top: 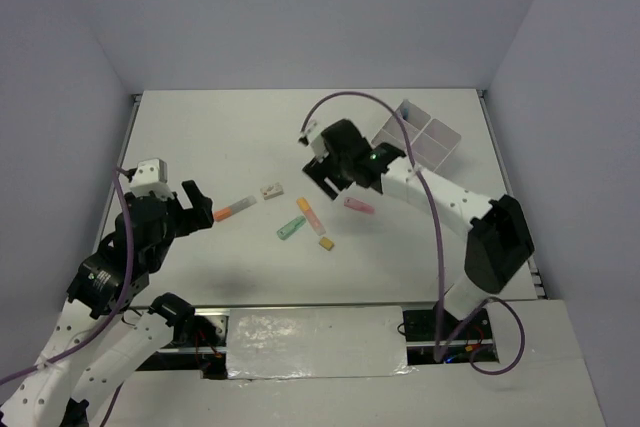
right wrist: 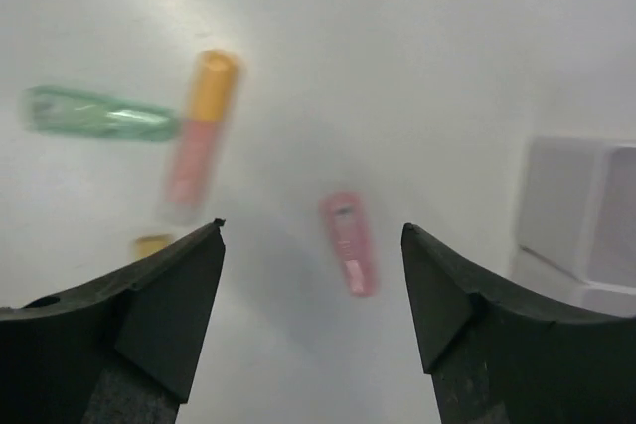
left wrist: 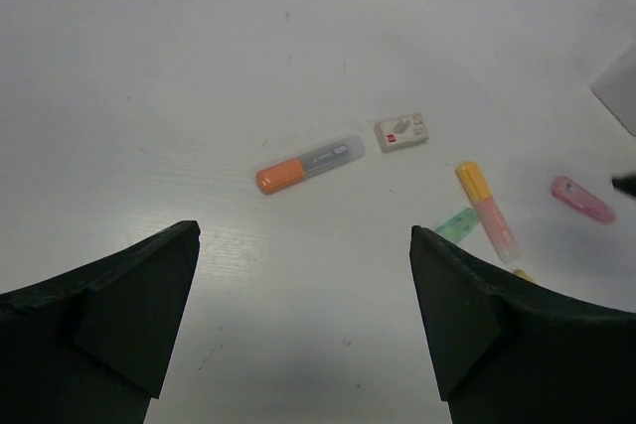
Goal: Sort the stationery into containers
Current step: Pick up the stationery from the center of the board.
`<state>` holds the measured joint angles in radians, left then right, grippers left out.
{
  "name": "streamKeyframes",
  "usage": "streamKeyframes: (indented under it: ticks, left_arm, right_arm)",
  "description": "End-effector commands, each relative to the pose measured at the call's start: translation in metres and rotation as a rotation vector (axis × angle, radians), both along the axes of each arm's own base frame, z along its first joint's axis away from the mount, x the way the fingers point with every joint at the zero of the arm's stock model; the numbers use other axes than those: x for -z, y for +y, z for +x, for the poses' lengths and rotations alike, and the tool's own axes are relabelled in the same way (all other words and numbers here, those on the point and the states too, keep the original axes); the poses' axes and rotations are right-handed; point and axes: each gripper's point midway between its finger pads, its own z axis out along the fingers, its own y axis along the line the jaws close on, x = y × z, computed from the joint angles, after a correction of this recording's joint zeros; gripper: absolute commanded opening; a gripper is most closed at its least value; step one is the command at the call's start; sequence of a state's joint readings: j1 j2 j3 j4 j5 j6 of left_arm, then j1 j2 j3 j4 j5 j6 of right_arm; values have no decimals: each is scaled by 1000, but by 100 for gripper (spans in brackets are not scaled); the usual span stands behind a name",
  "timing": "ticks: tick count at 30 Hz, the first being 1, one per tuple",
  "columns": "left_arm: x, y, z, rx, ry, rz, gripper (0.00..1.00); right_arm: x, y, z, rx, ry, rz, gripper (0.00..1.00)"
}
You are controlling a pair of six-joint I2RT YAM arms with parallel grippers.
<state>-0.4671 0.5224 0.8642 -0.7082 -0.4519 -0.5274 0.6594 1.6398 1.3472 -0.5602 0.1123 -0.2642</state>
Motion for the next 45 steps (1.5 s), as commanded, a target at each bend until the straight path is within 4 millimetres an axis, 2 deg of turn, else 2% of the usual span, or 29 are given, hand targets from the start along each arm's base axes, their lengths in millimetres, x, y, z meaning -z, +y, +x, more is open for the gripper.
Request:
streamKeyframes:
  ticks: [1, 2, 3, 5, 9, 13, 19, 23, 25, 29, 31, 32, 34, 35, 36, 39, 41, 42, 44, 45]
  left_arm:
    - [-4, 21, 3, -138, 8, 20, 99]
    - [-2, 23, 3, -157, 23, 24, 99]
    - [-1, 25, 3, -169, 27, 28, 99]
    - [-1, 26, 3, -177, 28, 32, 99]
    - [-3, 25, 2, -164, 10, 19, 99]
    - [-5, 22, 2, -142, 0, 12, 99]
    - [-2, 16, 5, -112, 13, 19, 99]
    - [-1, 13, 6, -94, 16, 21, 99]
    - [-2, 12, 6, -86, 13, 18, 99]
    - [-3, 11, 5, -79, 4, 14, 99]
    - [-4, 10, 5, -73, 1, 11, 99]
    - [-5, 10, 5, -69, -3, 10, 99]
    - [-5, 8, 5, -61, -4, 10, 99]
    - [-6, 8, 5, -59, -7, 8, 99]
    - [-5, 8, 5, -58, -4, 11, 99]
    - [-5, 7, 5, -52, -7, 8, 99]
    - [-5, 5, 5, -42, -7, 8, 99]
    - [-6, 5, 5, -39, -11, 5, 99]
    - [-6, 5, 5, -37, -13, 5, 99]
    - [-6, 5, 4, -34, -15, 3, 99]
  right_arm:
    - [6, 38, -62, -83, 85, 126, 80]
    - [8, 44, -71, -94, 95, 145, 80]
    - [21, 43, -83, -99, 122, 129, 80]
    - [31, 52, -102, -109, 152, 128, 80]
    - [56, 52, -125, -87, 209, 105, 80]
    - [71, 47, -128, -10, 237, 115, 78]
    - [94, 57, -135, -27, 293, 136, 72]
    - [112, 61, -132, -38, 312, 96, 62]
    - [115, 61, -128, -37, 307, 78, 57]
    - [130, 57, -128, -27, 330, 24, 51]
    - [133, 56, -130, -31, 338, 15, 43]
    - [134, 55, -132, -35, 342, 14, 35]
    - [131, 55, -133, -44, 335, 16, 22]
    - [129, 55, -136, -55, 332, 12, 5]
    - [126, 56, -136, -60, 322, 13, 0]
    - [100, 55, -128, -63, 257, 29, 0]
    - [75, 49, -114, -74, 165, 9, 0]
    - [64, 38, -103, -74, 116, -35, 0]
    - [42, 34, -82, -78, 68, -48, 1]
    - [37, 28, -73, -107, 43, -95, 1]
